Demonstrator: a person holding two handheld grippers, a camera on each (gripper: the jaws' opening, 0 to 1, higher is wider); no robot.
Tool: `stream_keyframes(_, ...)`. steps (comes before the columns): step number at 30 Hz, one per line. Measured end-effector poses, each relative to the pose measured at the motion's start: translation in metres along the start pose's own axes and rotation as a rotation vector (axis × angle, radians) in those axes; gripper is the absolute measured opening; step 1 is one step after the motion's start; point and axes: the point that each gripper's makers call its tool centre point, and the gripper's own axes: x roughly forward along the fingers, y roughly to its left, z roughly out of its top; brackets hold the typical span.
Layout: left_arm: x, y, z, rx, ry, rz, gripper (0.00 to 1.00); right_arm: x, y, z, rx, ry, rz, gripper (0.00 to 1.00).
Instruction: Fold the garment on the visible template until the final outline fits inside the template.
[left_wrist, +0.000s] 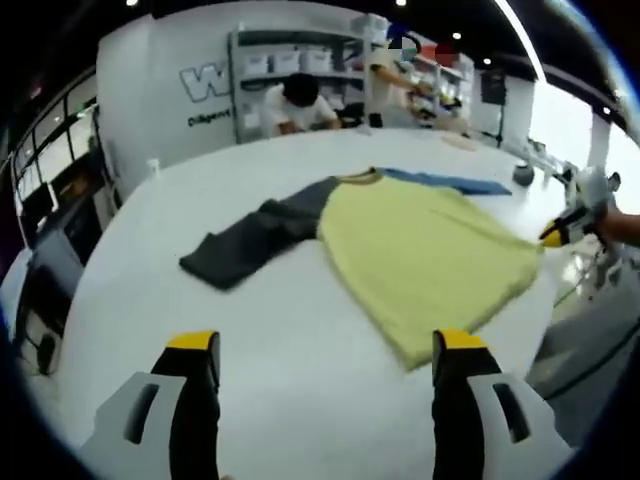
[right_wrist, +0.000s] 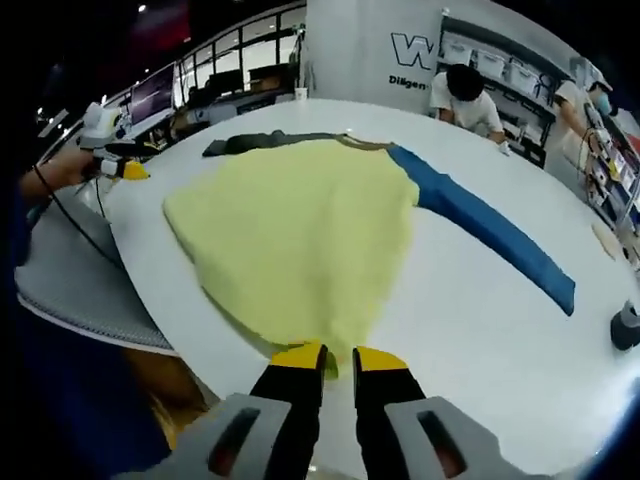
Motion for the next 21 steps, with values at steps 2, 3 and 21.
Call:
stream_keyframes(2,0.012,0.023,0.008,-0.007,-0.005,0.084,0.75,-0.001,0.001,0.005,0.02,-0.026,0.01,0.05)
stream_keyframes(3,0.016,0.029,0.01,-0.009,-0.011,0.105,0.72,-0.001,0.001,0.007,0.03,-0.037,0.012,0.05)
stream_keyframes(21,0.075,0.1,0.003,-0.036,0.049,0.279,0.41,-0.006,0.014,0.019,0.061,-0.075,0.021,0.02)
